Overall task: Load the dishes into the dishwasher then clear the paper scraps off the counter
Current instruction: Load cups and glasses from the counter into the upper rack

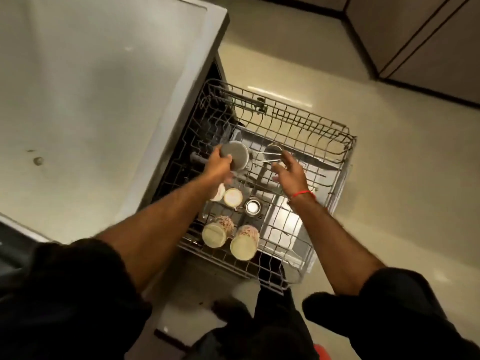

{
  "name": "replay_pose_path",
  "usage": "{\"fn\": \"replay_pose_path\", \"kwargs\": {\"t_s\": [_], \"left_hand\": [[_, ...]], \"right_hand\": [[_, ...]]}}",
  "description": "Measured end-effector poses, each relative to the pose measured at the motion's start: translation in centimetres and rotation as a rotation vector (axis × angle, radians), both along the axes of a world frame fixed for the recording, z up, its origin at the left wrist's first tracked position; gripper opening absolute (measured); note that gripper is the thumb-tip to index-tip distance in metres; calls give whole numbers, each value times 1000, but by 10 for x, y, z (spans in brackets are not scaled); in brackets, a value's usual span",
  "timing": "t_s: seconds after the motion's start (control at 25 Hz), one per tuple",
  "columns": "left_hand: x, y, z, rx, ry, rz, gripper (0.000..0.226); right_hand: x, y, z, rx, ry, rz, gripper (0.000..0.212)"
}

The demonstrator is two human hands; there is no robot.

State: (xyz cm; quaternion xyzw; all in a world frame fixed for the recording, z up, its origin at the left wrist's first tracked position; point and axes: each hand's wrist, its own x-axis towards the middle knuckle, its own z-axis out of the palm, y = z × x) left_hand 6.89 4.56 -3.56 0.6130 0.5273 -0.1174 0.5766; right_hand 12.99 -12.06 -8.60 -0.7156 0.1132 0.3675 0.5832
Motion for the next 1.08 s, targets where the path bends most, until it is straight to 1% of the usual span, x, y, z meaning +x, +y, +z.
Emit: {"fn": "replay_pose_path", "kwargs": {"t_s": [0.08,0.12,0.16,0.24,0.36,0.44,0.6,0.72,0.8,0.88,1.0,1.08], "left_hand": [[31,24,-31,108,69,-12,47],[43,36,-45,175,102,-33,48],[53,47,-58,226,128,-48,47],[64,62,-81,269,159,-64,45],[75,74,-111,286,228,-107,42],[81,76,-122,298,256,-125,45],[85,75,-131,257,291,-172,62],[83,74,-124,234,285,-157,61],[77,74,-113,246,258,-131,57],[65,70,-100,269,220,-152,59],[37,56,-68,302,137,-155,59],[9,41,-41,281,67,-157,57]], "right_hand": [[10,28,-31,-67,33,134,70],[15,42,-40,-85,69,182,73],[21,55,-49,-104,83,218,73],[32,74,-61,-157,66,278,72],[41,90,-80,-248,56,348,71],[41,95,-88,-283,61,404,73],[45,98,-85,-300,72,518,79],[46,99,-72,-321,111,560,78],[44,100,-60,-329,100,556,73],[41,97,-50,-309,57,497,64],[24,88,-28,-259,-108,405,41],[6,81,-12,-163,-152,374,29]]}}
